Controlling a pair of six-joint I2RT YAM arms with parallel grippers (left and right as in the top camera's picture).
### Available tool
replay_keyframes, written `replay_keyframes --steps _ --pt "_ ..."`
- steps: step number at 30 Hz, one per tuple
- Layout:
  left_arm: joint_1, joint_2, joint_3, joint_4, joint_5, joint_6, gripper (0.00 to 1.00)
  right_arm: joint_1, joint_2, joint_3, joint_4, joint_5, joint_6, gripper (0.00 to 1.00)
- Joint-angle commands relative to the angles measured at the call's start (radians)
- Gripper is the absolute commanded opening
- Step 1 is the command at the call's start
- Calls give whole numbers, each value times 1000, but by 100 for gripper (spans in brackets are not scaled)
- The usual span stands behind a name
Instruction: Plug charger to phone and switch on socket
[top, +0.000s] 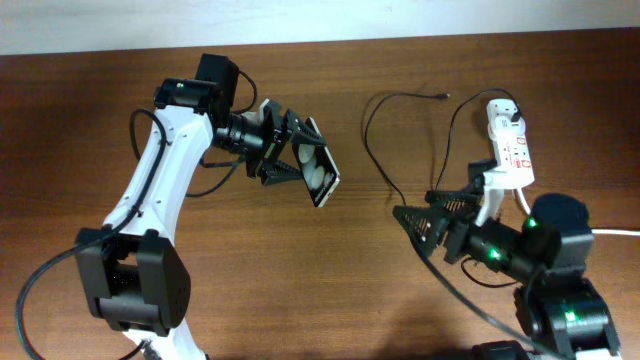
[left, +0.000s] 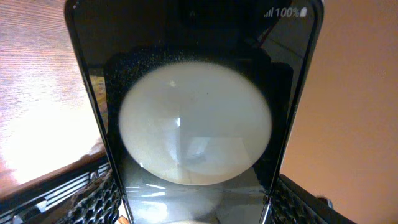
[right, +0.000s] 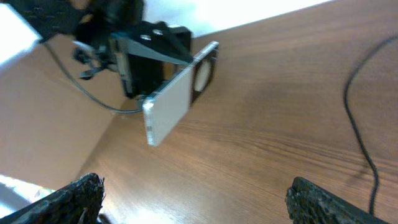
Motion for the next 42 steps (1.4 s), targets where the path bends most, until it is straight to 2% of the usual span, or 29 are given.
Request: replay_keyframes --steps 1,5,7,9,12,17,20,29,32,35,38,40,42 --pt "2 5 3 0 33 -6 56 115 35 18 28 145 -6 97" --pt "2 5 3 0 33 -5 56 454 63 17 74 624 84 97" --pt "2 5 3 0 33 -5 56 560 122 17 139 727 152 97" --pt "2 5 3 0 33 -5 57 626 230 17 262 729 166 97" --pt "2 5 3 0 32 -5 57 633 341 18 354 735 232 97" --pt "2 5 3 0 -4 -5 57 632 425 18 470 735 308 96" --pt "2 5 3 2 -4 -5 57 633 506 18 549 715 355 90" --pt "2 5 3 3 -4 -5 57 633 535 21 627 708 407 65" --pt "2 5 3 3 -4 -5 57 634 535 21 627 678 407 47" --pt "2 5 3 3 -4 -5 57 634 535 21 627 660 407 35" --pt "2 5 3 3 -4 -5 57 634 535 21 626 656 407 31" --pt "2 5 3 3 -5 -5 57 634 535 21 627 657 407 24" --pt "2 5 3 3 -18 -5 57 634 535 21 624 679 407 23"
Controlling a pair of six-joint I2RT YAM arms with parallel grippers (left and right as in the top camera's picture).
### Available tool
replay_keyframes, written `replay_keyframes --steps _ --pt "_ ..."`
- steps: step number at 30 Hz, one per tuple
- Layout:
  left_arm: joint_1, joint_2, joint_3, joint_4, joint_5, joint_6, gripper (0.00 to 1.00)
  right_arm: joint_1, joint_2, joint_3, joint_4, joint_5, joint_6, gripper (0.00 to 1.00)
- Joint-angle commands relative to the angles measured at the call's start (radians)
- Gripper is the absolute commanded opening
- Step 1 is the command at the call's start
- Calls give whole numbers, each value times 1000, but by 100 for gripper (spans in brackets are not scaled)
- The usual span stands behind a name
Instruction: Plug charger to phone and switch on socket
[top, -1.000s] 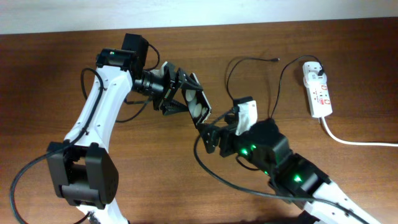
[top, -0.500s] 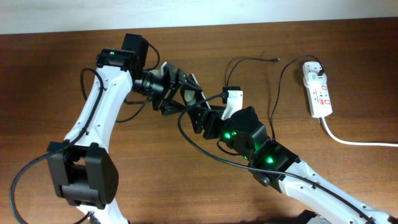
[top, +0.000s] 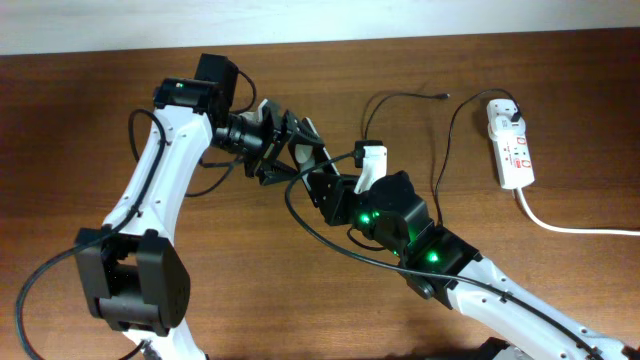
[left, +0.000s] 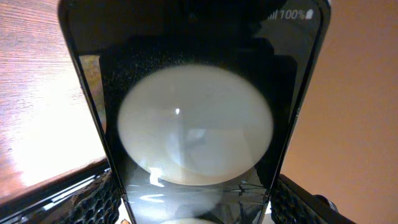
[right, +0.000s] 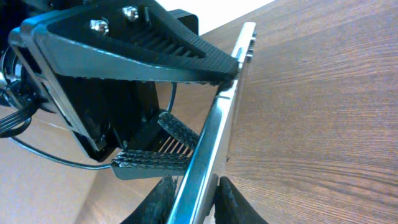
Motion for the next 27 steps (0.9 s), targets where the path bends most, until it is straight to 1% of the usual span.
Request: replay_keyframes --steps 1,3,5,7,8,9,10,11,13,14,15,17,18,21,23,24,25,27 --pt "2 5 3 2 -6 -5 57 6 5 16 -3 33 -6 22" --pt "2 5 3 2 -7 -5 57 6 5 16 -4 37 -6 17" --pt "2 5 3 2 -10 -5 58 6 5 16 -4 37 -6 15" --pt "2 5 3 2 -26 -5 70 6 5 16 -4 37 -6 14" --pt "2 5 3 2 -26 -5 81 6 5 16 -4 39 -6 13" --pt "2 5 3 2 -26 -5 88 5 5 16 -4 43 -6 13" --pt "2 5 3 2 -26 -5 92 5 5 16 -4 46 -6 13" --pt "2 5 3 2 -25 -5 99 5 5 16 -4 45 -6 13" --pt "3 5 3 2 -22 4 99 4 5 16 -15 53 -6 13" --pt "5 5 3 2 -22 39 99 3 5 16 -27 60 -6 13" --pt "11 1 3 -6 -23 100 99 3 5 16 -44 61 -7 11" --pt "25 -24 3 -18 -29 161 99 -10 3 16 -69 60 -6 7" --pt "43 -76 3 -44 -132 162 99 -37 -8 16 -95 48 -6 4" --pt "69 -238 3 -96 -347 162 99 -82 -59 16 -167 36 -6 4" --pt "67 -411 3 -150 -521 161 100 -89 -98 16 -201 16 -6 4" --pt "68 -465 3 -175 -574 161 100 -89 -105 16 -211 5 -6 4" --pt "68 -558 3 -220 -670 161 100 -89 -109 16 -222 -23 -6 4" --pt "68 -665 3 -283 -772 161 99 -89 -109 16 -238 -67 -6 4"
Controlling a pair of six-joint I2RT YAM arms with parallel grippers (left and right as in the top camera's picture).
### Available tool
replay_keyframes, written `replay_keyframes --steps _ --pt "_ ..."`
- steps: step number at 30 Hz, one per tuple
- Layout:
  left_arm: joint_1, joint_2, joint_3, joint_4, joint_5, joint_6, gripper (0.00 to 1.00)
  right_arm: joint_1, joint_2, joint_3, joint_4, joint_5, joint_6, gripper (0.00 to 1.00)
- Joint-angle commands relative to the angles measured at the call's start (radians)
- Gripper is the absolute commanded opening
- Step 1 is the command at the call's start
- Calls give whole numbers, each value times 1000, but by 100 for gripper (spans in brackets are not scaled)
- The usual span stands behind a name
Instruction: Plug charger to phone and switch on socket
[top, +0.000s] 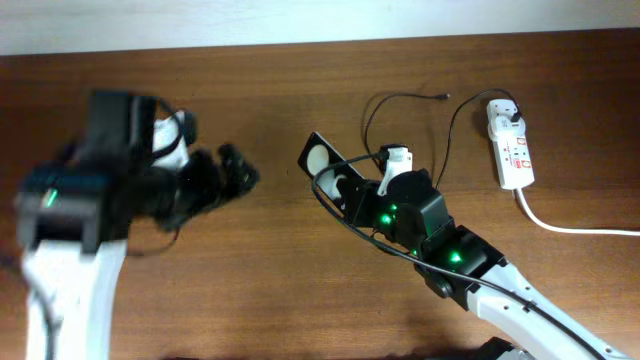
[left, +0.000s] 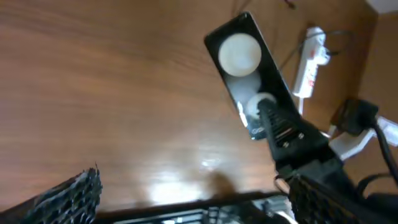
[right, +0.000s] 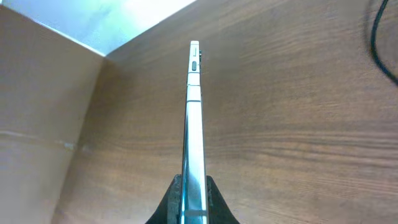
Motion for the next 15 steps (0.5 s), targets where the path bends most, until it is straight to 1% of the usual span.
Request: replay_keyframes --steps 1,2,4,5,6,7,8,9,10,11,12,13,14,15 --pt "0 -167 3 -75 -213 14 99 -3 -22 16 2 -75 -10 4" --pt "0 -235 2 -94 -216 6 99 -3 -22 16 0 -95 -10 4" --pt "0 -387 -42 -107 -347 -135 99 -3 -22 16 -11 -124 -10 4" --pt "0 -444 -80 -105 -389 -182 99 -3 -22 16 -12 -128 -10 4" --pt "0 -505 -132 -100 -423 -241 99 -3 -22 16 -16 -128 -10 4" --pt "0 -583 -213 -92 -452 -324 99 -3 -22 16 -16 -132 -10 4" --pt "0 -664 -312 -72 -465 -428 99 -3 -22 16 -18 -132 -10 4" --pt "0 -718 -389 -43 -464 -498 99 -3 -22 16 -18 -132 -10 4" --pt "0 -770 -480 4 -452 -565 99 -3 -22 16 -18 -138 -10 4" --pt "0 -818 -643 151 -341 -586 99 -3 -22 16 -18 -166 -9 4" --pt "0 -819 -716 236 -268 -587 99 -3 -22 16 -18 -169 4 4" --pt "0 -818 -810 356 -183 -599 99 -3 -22 16 -18 -169 33 4" --pt "0 -818 -906 484 -108 -632 99 -3 -22 16 -18 -169 74 4" --pt "0 -818 -1013 616 -37 -701 99 -3 -22 16 -18 -169 98 4"
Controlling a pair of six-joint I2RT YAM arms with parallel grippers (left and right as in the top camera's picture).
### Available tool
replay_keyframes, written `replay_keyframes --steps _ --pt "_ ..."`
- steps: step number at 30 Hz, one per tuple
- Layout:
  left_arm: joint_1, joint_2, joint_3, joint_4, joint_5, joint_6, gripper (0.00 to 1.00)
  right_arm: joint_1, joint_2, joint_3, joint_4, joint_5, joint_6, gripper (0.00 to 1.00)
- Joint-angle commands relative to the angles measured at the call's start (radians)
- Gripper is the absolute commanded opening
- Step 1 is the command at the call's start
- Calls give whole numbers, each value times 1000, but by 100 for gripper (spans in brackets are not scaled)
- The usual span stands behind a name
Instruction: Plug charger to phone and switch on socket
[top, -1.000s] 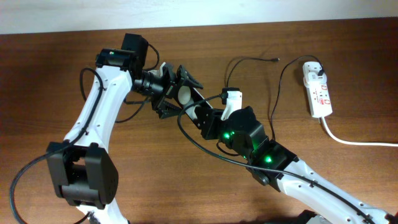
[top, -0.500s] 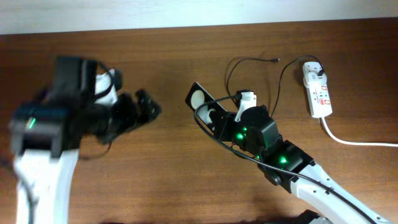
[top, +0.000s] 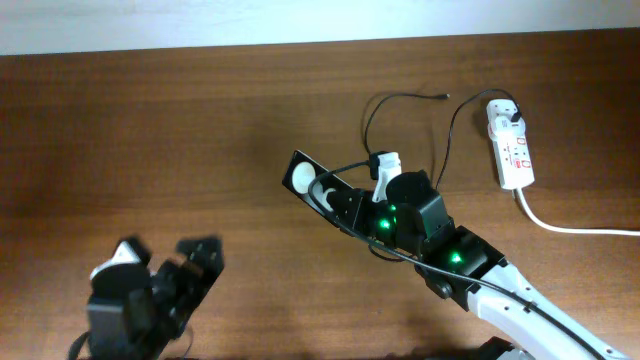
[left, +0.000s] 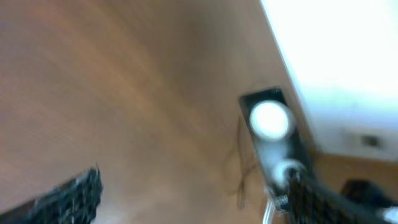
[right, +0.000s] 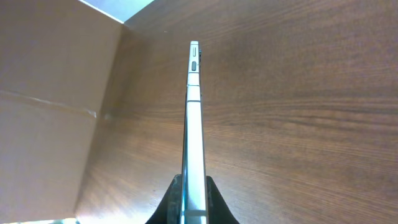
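Note:
My right gripper (top: 335, 200) is shut on the lower end of the black phone (top: 303, 176), holding it above the middle of the table. The right wrist view shows the phone (right: 194, 112) edge-on, silver, pinched in the right gripper (right: 193, 190). The black charger cable (top: 372, 120) lies loose at the back, its plug tip (top: 443, 97) free on the wood. A white socket strip (top: 510, 150) lies at the back right. My left gripper (top: 197, 260) is open and empty at the front left, far from the phone (left: 271, 122). The left gripper (left: 193, 186) view is blurred.
The white mains lead (top: 570, 228) runs from the socket strip off the right edge. A pale wall (top: 300, 20) borders the brown wooden table (top: 150, 130) at the back. The right arm's own black cable loops beside the phone.
My left arm has drawn back from the left middle of the table to the front left corner, still open. The right gripper keeps the phone, which sits slightly further left.
At first my left gripper held the phone up over the table and the right gripper was open at the right. Then the right gripper was on the phone's lower end beside the left. Later the left had let go and moved away; the right holds it alone.

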Motion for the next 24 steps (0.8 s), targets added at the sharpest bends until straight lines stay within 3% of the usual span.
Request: replay_keyframes --steps 1,5,6,19,20,22,24 --pt "0 -10 -234 262 251 -177 100 -3 -20 16 12 -17 85 4" --pt "0 -10 -476 626 401 -407 100 -3 -19 16 12 -24 176 4" --pt "0 -3 -524 750 404 -492 93 -3 -19 16 12 -24 242 4" --pt "-3 268 -525 1138 487 -725 84 -1 -19 16 12 -180 652 4" --pt "-16 280 -525 1169 486 -747 80 -1 -19 16 12 -184 696 4" --pt "-60 287 -525 1173 485 -835 79 -1 -16 16 13 -188 716 4" --pt "-104 288 -525 1173 445 -850 79 -1 -13 16 13 -234 768 4"
